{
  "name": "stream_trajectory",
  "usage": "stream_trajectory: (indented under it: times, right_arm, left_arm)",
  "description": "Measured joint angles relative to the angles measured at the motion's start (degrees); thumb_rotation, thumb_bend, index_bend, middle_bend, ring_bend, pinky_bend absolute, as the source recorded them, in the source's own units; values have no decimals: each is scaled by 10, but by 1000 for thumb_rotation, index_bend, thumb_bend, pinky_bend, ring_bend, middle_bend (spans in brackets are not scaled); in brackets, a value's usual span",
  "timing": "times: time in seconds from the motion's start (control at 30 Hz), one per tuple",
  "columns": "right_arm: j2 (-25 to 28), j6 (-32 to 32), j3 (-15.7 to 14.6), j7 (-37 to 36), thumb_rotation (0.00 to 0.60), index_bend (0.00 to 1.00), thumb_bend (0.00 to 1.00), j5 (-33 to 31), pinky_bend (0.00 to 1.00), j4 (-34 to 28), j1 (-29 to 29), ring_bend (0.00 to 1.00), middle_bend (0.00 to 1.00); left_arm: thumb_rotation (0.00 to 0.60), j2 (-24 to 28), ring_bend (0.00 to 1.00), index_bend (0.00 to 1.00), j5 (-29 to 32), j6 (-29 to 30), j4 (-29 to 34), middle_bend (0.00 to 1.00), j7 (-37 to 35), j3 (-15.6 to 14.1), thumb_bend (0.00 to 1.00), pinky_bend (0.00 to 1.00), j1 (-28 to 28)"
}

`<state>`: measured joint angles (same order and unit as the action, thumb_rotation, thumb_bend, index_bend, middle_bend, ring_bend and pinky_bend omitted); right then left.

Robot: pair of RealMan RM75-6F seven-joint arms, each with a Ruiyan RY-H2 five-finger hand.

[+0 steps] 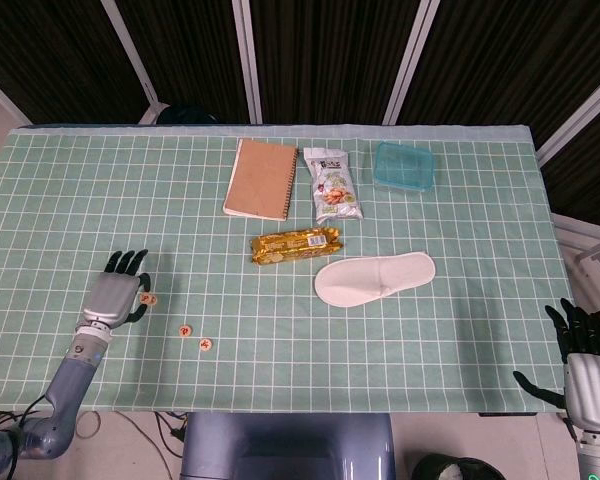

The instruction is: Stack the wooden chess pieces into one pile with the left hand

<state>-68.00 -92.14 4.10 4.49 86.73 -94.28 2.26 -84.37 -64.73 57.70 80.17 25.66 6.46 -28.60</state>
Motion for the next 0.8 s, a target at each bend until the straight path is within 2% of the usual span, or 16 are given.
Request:
stream_trajectory:
  times: [0.8]
  right_arm:
    - [0,1,0,-1,600,94,204,-1,0,0,-1,0,31]
  left_arm:
    - [600,-8,0,433,23,17,11,27,45,-12,304,0,-12]
